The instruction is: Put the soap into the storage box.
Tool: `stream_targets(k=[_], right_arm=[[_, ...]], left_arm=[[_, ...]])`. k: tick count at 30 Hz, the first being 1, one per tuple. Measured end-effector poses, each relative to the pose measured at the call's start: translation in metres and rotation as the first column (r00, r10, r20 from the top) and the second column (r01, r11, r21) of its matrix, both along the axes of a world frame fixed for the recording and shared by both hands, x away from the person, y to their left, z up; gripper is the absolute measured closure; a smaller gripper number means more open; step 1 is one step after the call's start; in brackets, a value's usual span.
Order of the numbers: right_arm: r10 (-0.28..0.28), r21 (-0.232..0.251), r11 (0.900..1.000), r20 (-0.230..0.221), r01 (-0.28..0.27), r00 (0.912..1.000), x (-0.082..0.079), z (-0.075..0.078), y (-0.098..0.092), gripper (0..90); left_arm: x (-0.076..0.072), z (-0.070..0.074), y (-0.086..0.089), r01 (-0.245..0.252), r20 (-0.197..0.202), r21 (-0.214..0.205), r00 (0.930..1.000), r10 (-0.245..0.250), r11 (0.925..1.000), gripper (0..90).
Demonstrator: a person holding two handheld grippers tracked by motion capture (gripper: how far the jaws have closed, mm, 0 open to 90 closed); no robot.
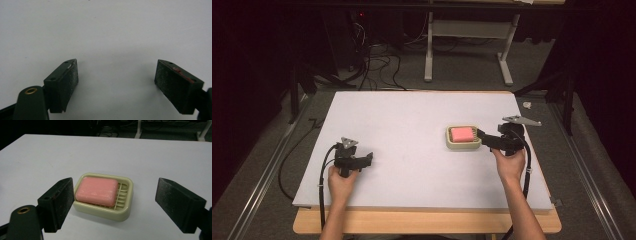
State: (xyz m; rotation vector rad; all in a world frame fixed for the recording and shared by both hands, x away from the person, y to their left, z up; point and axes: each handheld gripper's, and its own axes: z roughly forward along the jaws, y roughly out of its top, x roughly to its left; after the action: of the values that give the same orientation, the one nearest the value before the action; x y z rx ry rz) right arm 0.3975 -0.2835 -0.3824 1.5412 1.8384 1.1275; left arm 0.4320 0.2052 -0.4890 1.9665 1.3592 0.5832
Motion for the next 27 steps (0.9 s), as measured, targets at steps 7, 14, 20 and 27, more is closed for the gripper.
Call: stream_targets(k=[7, 14, 20, 27], right_arm=[[-0.007, 0.005, 1.0000, 0.008, 0.007, 0.9999, -0.011, -0.001, -0.009, 16.8], [-0.019, 0.013, 0.9997, 0.023, 0.018, 0.9996, -0.023, -0.002, -0.017, 17.4], [-0.012, 0.020, 0.9997, 0.037, 0.011, 0.9993, -0.032, -0.002, -0.020, 17.9], [-0.001, 0.033, 0.9995, 0.051, -0.001, 0.9987, -0.040, -0.006, -0.021, 18.7]], left_arm=[[0.000, 0.000, 0.000, 0.000, 0.000, 0.000, 1.0000, 0.000, 1.0000, 19.6], [0.000, 0.000, 0.000, 0.000, 0.000, 0.000, 1.0000, 0.000, 1.0000, 19.6], [0.000, 0.000, 0.000, 0.000, 0.000, 0.000, 1.0000, 0.000, 1.0000, 19.5], [0.000, 0.000, 0.000, 0.000, 0.000, 0.000, 1.0000, 0.000, 1.0000, 19.6]])
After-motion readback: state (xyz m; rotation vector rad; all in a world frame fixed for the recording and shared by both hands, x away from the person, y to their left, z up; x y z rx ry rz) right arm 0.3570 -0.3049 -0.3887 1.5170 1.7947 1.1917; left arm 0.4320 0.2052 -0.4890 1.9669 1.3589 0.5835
